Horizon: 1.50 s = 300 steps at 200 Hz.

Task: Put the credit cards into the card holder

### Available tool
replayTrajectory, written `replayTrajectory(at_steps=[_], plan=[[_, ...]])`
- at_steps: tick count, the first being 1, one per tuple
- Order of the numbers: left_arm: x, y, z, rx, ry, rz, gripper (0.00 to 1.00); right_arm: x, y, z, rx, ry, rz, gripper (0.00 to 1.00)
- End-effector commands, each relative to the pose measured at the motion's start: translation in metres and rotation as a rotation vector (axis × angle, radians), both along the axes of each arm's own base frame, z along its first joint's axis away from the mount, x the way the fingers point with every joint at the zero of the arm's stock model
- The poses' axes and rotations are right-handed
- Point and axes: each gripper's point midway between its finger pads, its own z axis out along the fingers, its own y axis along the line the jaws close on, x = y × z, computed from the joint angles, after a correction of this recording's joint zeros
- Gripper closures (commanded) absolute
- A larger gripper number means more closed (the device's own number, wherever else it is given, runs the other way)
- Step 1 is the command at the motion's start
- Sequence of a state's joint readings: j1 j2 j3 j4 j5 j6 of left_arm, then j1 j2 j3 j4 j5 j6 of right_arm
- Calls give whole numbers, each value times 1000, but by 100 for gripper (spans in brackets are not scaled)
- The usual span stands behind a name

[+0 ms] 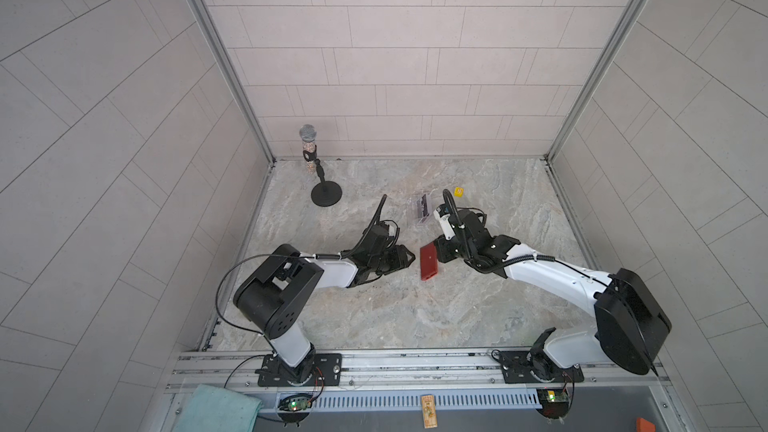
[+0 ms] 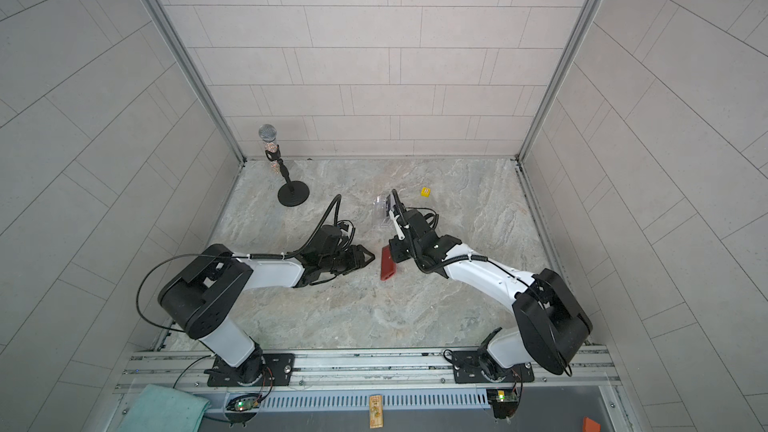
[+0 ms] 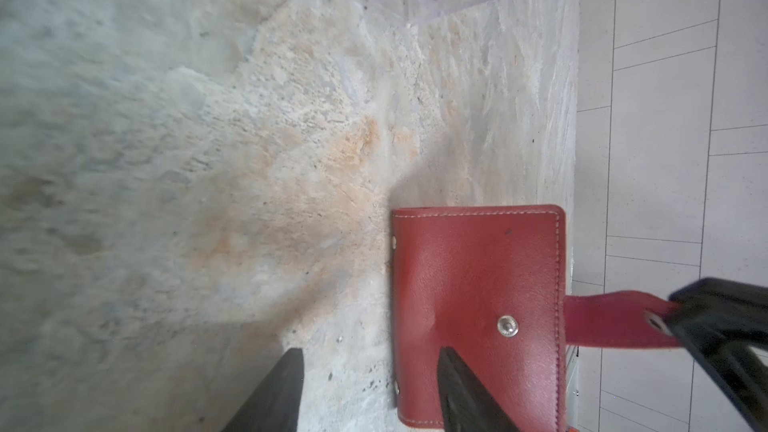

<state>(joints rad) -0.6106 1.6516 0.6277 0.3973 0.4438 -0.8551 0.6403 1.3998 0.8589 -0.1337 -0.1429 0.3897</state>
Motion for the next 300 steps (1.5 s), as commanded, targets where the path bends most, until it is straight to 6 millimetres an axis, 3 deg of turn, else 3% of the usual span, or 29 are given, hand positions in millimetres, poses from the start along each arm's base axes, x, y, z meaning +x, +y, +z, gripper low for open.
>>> replayTrajectory(at_steps=[1,103,183,226,250,280,300], plan=[[4,-5,18,-40,-81,-32,42,-7,13,7,97,13,35,100],[2,-27,42,-214,-133,-100,39,-9,26,3,143,45,78,100],[0,-26,34,-153,-117,-113,36,-7,33,16,199,23,89,100],[-1,-27,34,-141,-116,-125,36,-7,35,14,203,28,93,100],[-1,-22,26,-90,-104,-112,37,-7,32,10,184,34,85,100],[-1,-3,10,48,-86,-72,50,-5,20,-1,123,18,54,100],[-3,3,9,98,-98,-79,51,-4,11,-11,87,16,25,100]])
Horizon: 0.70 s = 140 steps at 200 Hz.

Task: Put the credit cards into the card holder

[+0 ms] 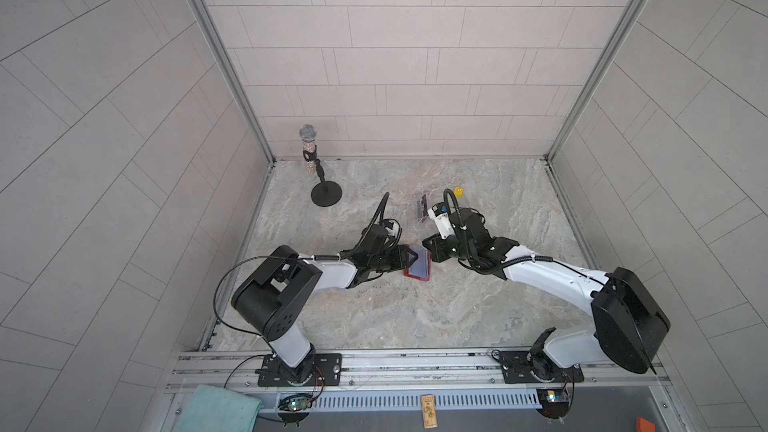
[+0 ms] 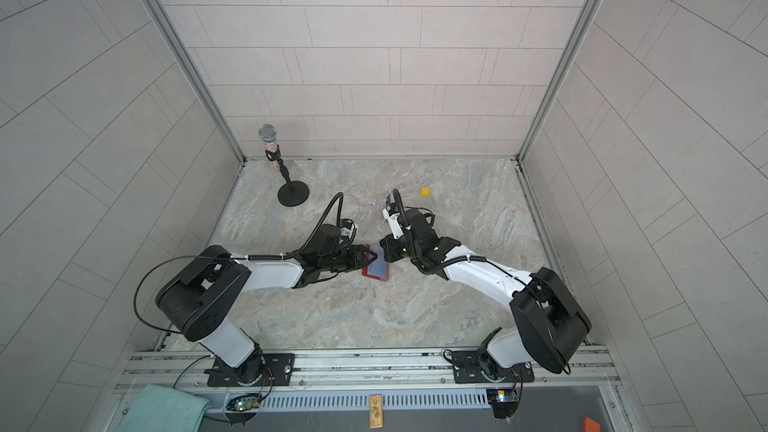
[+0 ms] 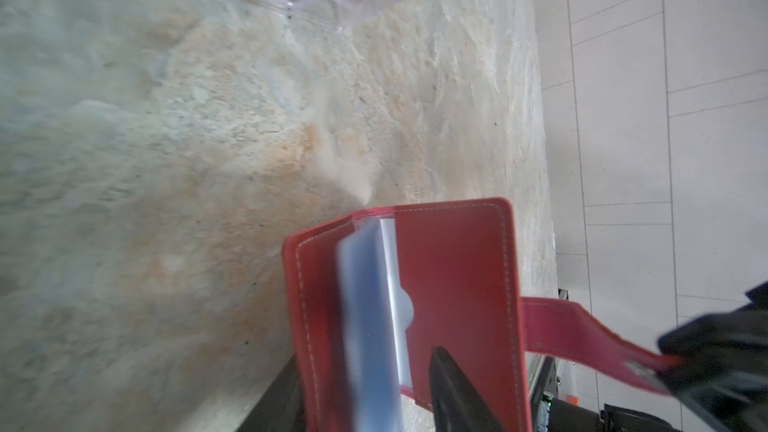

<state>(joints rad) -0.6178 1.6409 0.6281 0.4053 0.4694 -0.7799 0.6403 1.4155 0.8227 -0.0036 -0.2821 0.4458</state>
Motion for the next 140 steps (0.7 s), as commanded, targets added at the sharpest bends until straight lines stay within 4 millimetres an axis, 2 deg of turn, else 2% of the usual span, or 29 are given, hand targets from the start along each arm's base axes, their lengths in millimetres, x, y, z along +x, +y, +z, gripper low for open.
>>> replayTrajectory(at_steps=[1,78,119,140], plan=[[0,9,2,94,-44,-4,51,1,-15,-16,-66,-4,-43,100],[0,9,5,101,-51,-7,54,3,-23,-33,-102,26,-79,100],[0,8,2,92,-41,-8,68,3,-26,-43,-128,44,-89,100],[0,5,2,77,-37,-7,69,3,-28,-48,-142,55,-95,100]])
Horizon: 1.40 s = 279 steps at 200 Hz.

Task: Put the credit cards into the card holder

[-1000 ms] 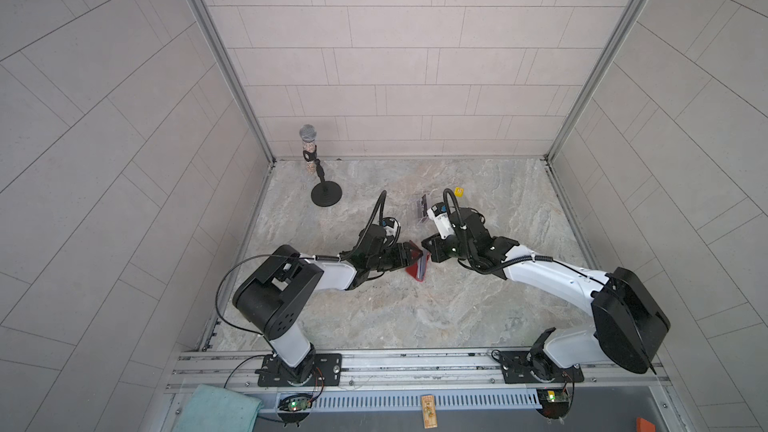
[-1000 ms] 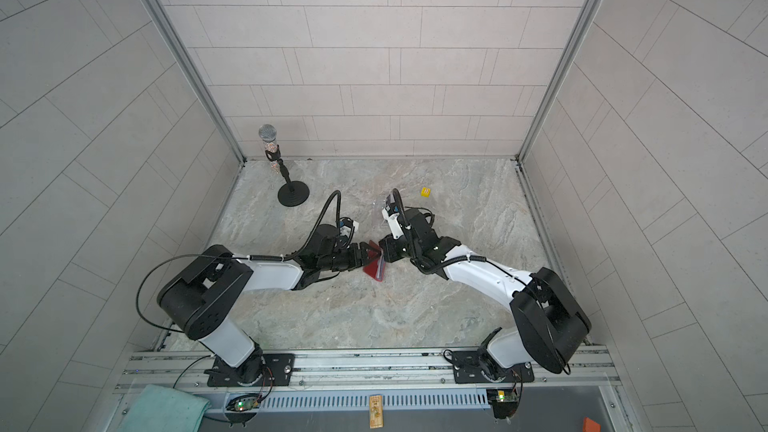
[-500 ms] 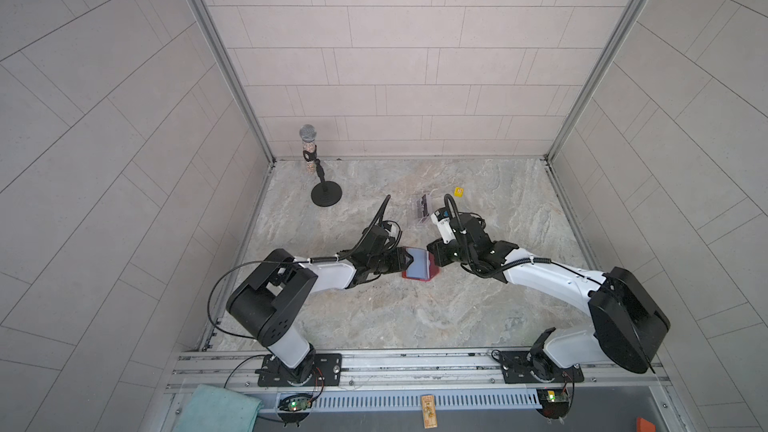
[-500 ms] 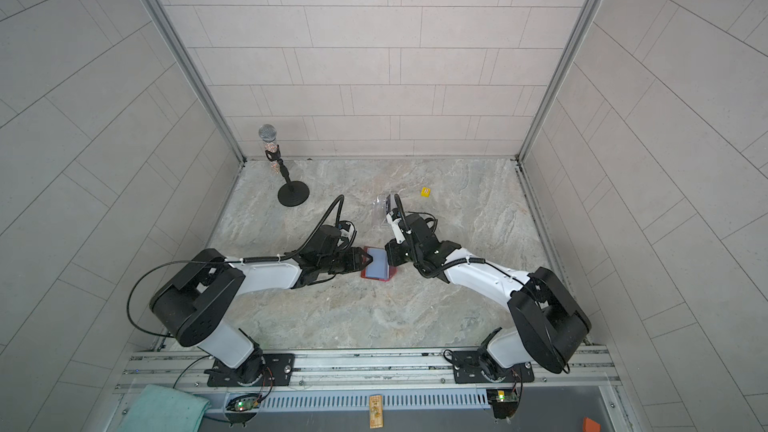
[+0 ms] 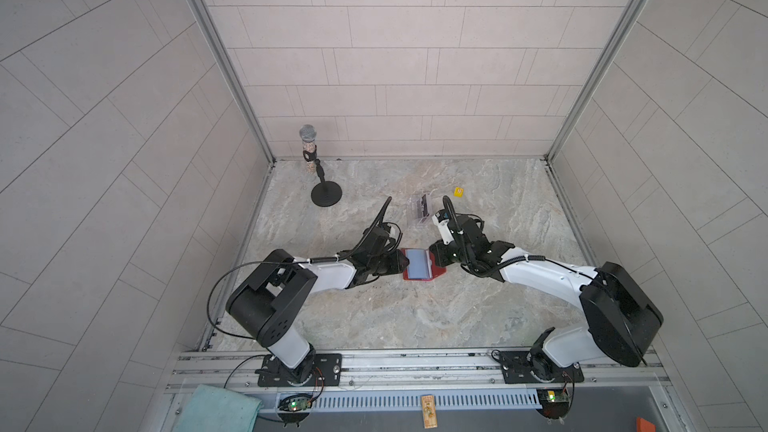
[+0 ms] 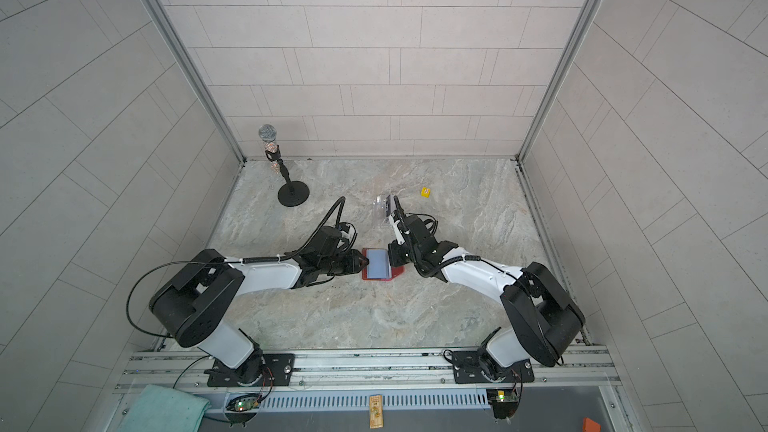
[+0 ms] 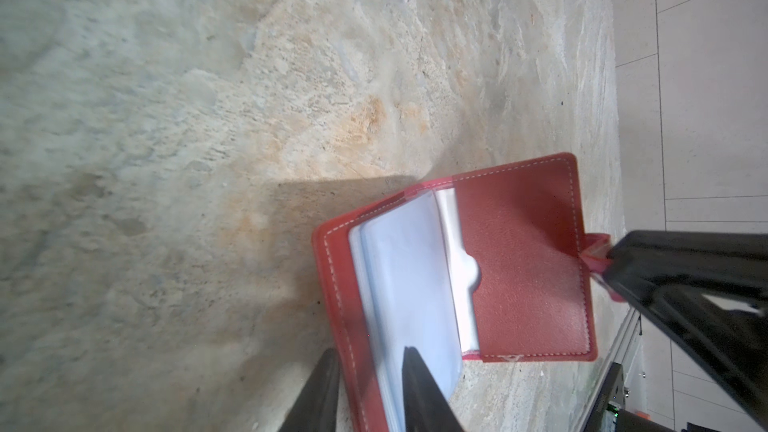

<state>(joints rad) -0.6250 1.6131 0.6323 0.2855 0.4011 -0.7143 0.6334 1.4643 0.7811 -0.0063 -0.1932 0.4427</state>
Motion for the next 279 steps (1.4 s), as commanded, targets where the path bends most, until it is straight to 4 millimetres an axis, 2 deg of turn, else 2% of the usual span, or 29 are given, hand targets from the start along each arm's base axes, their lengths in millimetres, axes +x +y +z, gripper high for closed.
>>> replayTrajectory(at_steps=[1,90,120,166,205,242,262,279], plan=[[7,-9,14,-35,-37,-10,69,0,-8,-10,-38,17,-23,100],[9,-25,29,-147,-35,-20,83,0,-17,-26,-82,54,-51,100],[9,-29,33,-163,-33,-24,100,-1,-19,-28,-74,66,-61,100],[8,-19,55,-59,-58,-18,100,0,5,-20,86,83,-23,100],[2,4,62,167,-75,-31,100,1,23,-22,198,111,3,100],[-2,5,58,284,-67,-60,100,3,13,-37,158,124,-38,100],[-1,3,51,293,-53,-65,100,3,2,-45,94,123,-69,100],[1,9,43,334,-44,-43,100,3,-11,-52,22,124,-98,100]])
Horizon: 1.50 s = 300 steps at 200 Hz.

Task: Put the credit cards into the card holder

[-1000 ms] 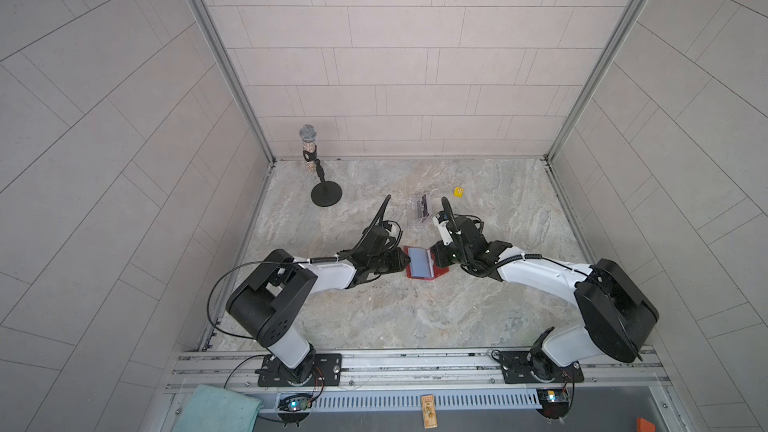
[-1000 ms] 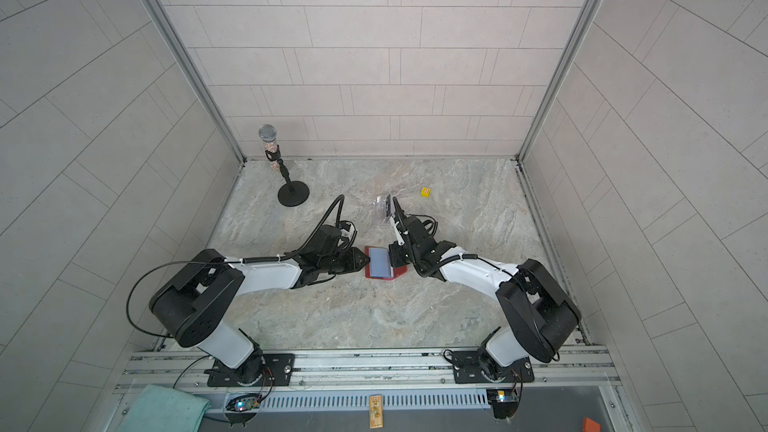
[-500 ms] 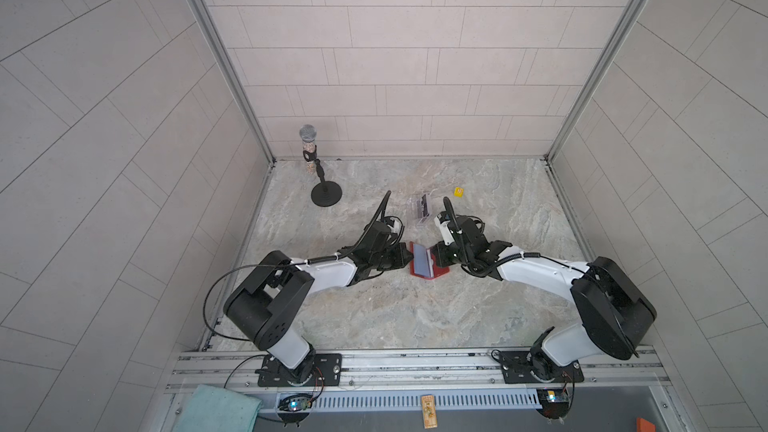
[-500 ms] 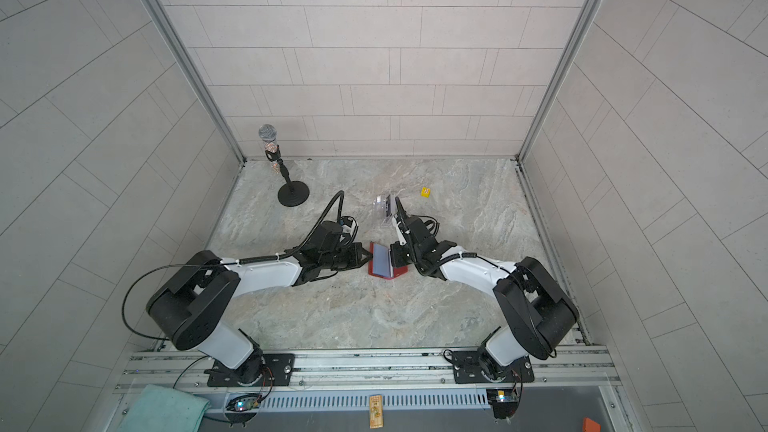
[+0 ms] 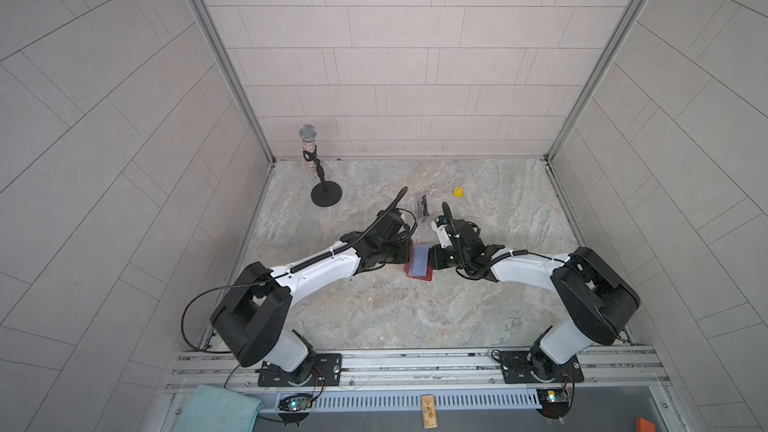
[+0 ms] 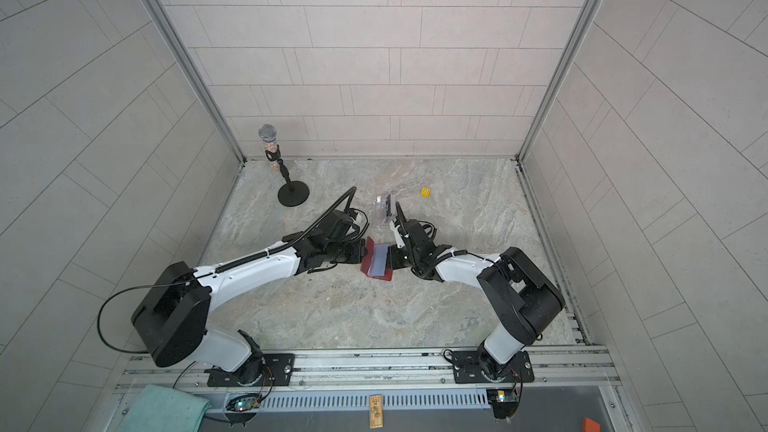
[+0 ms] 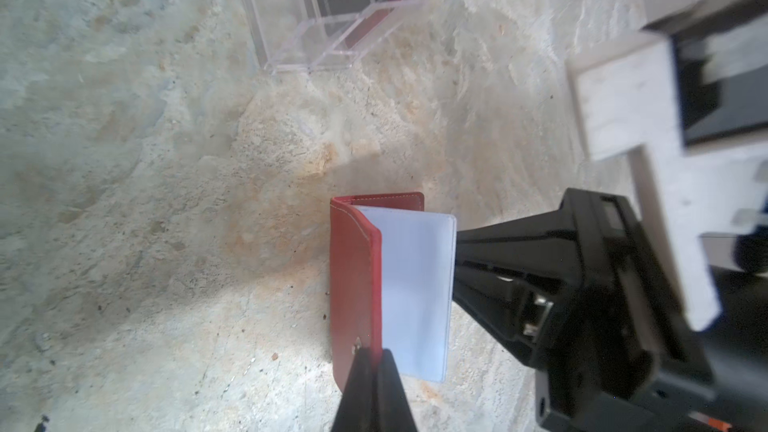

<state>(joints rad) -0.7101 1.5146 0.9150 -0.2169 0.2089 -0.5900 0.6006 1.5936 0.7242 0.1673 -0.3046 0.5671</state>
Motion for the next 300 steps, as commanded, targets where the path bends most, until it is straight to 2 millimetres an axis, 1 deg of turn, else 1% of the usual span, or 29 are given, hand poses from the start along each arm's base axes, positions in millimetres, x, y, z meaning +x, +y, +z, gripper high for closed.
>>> replayTrajectory(at_steps=[1,15,53,93,106,120,130,138,152,160,178,184,212,229,243,258,275,286,300], plan=[[-1,13,-13,103,19,14,100,1,-20,-13,-102,8,-52,100],[-1,19,-19,139,20,29,100,1,-29,-16,-154,10,-61,100],[-3,41,-37,236,17,68,100,2,-47,-18,-264,-2,-83,100],[-8,51,-59,281,39,77,89,1,-60,-21,-326,-4,-106,100],[-10,54,-65,297,49,84,78,0,-65,-22,-349,-4,-117,92],[-10,57,-67,305,46,90,66,0,-72,-21,-376,-9,-135,86],[-10,60,-67,316,39,98,61,-1,-77,-18,-396,-17,-149,78],[-10,61,-65,318,34,102,59,-1,-81,-15,-408,-25,-163,72],[-7,63,-60,322,14,107,58,-1,-85,-9,-414,-40,-174,66],[-7,62,-56,317,6,102,55,-2,-85,-5,-409,-48,-176,62],[-4,56,-41,287,-26,78,54,-3,-85,6,-389,-68,-178,59],[-4,51,-34,263,-37,58,52,-3,-85,11,-384,-76,-177,58],[-3,28,1,141,-88,-18,50,-4,-81,31,-335,-115,-163,55],[-4,13,19,51,-112,-60,50,-7,-73,41,-289,-129,-128,54],[-6,-4,30,-39,-115,-111,50,-11,-58,46,-222,-131,-65,56],[-9,-21,34,-107,-91,-153,50,-16,-41,46,-144,-128,0,62],[-8,-33,32,-161,-57,-160,51,-20,-30,39,-94,-100,41,75],[-7,-40,27,-190,-34,-161,52,-21,-26,33,-78,-76,53,80],[-4,-45,15,-196,-4,-148,52,-23,-20,23,-70,-42,73,81]])
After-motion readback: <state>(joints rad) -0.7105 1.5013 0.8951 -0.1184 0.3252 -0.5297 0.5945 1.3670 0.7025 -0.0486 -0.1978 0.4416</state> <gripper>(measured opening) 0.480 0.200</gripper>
